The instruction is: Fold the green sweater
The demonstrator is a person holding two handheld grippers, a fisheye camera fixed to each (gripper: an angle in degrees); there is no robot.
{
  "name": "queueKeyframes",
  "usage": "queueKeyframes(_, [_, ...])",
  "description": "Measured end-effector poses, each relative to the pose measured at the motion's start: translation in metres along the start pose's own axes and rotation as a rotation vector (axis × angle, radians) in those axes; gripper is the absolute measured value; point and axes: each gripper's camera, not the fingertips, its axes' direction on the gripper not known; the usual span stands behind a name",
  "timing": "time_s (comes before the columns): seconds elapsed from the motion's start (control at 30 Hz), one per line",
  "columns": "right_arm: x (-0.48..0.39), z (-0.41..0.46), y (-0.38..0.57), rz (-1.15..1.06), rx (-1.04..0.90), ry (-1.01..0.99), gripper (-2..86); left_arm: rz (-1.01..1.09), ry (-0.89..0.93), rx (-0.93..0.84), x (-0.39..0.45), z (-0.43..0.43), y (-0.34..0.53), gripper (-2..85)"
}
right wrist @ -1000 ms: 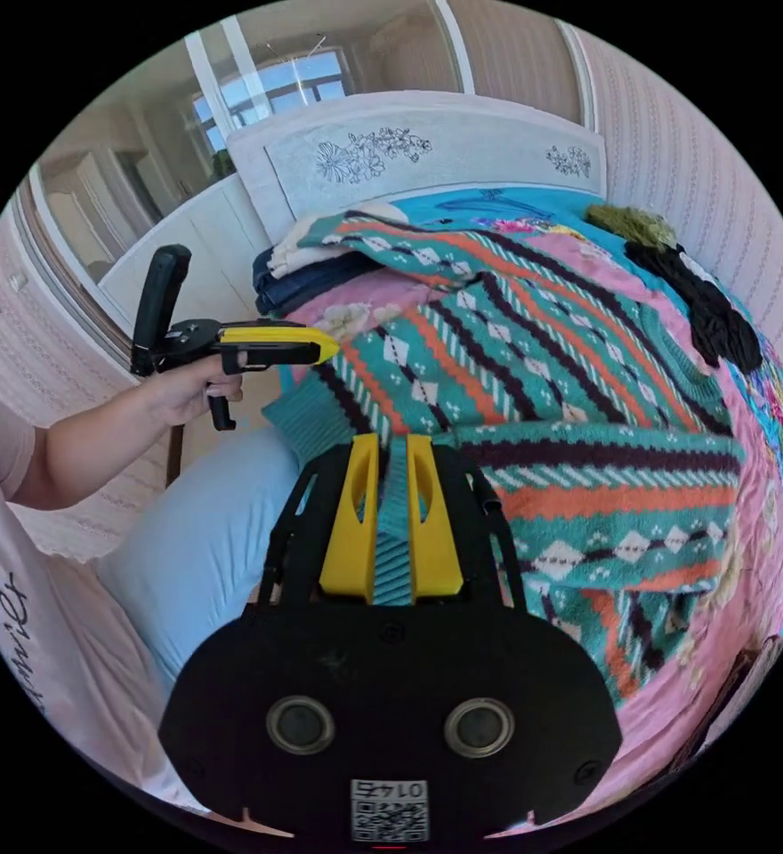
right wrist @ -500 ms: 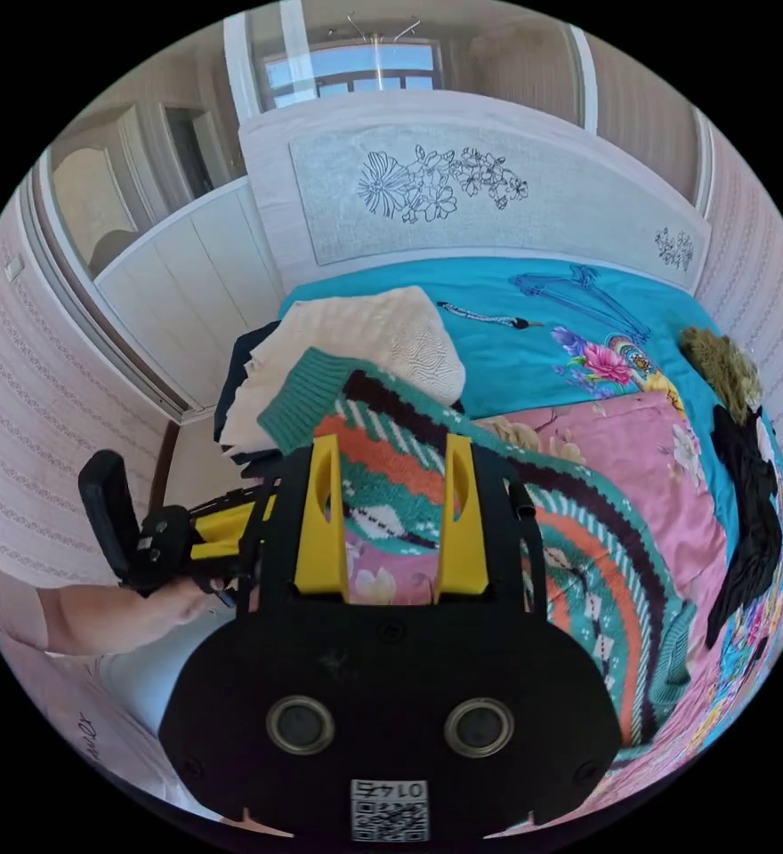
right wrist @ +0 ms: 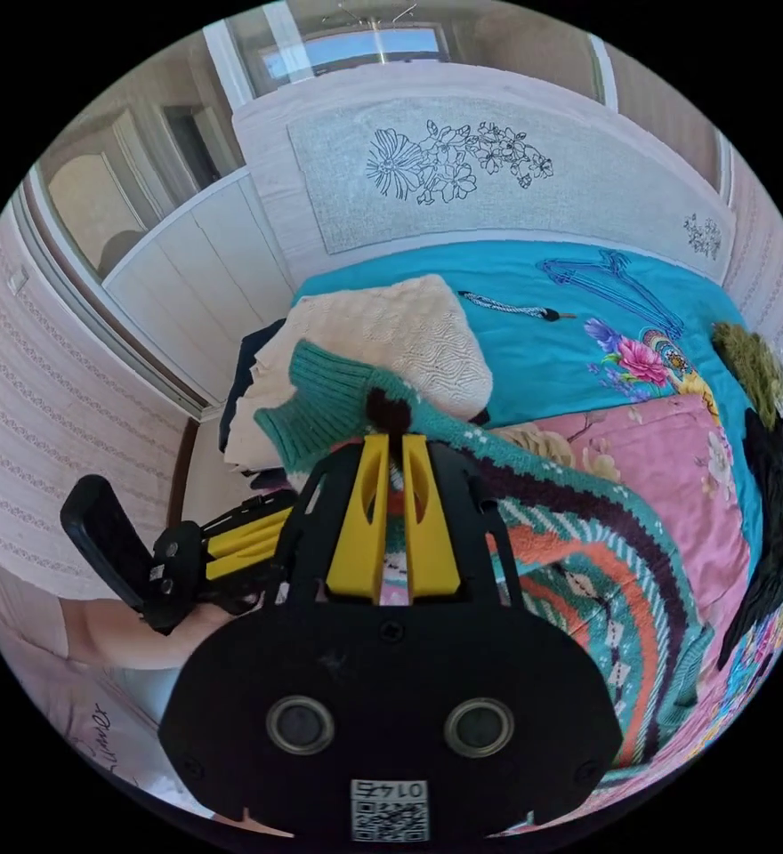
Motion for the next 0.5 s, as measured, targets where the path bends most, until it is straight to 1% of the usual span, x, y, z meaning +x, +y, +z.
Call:
queueKeyframes(0.1, [0.014,-0.045,0.033,0.049,0.112,0.0,1.6,0.097,0.043,0.017,0.038,-0.005,-0.008,-1.0])
queueKeyframes(0.23, [0.033,-0.112,0.094,0.112,0.265,0.026,1.4,0.243,0.162,0.034,0.106,-0.012,-0.012,-1.0])
queueKeyframes(0.3, [0.049,-0.158,0.146,0.184,0.359,0.043,1.3,0.302,0.225,0.029,0.14,-0.012,-0.007,-1.0])
queueKeyframes(0.33, [0.053,-0.169,0.161,0.204,0.379,0.044,1.3,0.338,0.27,0.029,0.163,-0.012,-0.001,-1.0])
queueKeyframes(0.4, [0.067,-0.208,0.221,0.269,0.445,0.057,1.3,0.405,0.34,0.01,0.2,-0.009,0.012,-1.0])
queueKeyframes(0.43, [0.07,-0.217,0.237,0.286,0.455,0.065,1.3,0.456,0.383,-0.009,0.226,-0.007,0.023,-1.0])
queueKeyframes(0.5, [0.079,-0.247,0.304,0.364,0.484,0.1,1.3,0.535,0.438,-0.045,0.263,-0.004,0.042,-1.0])
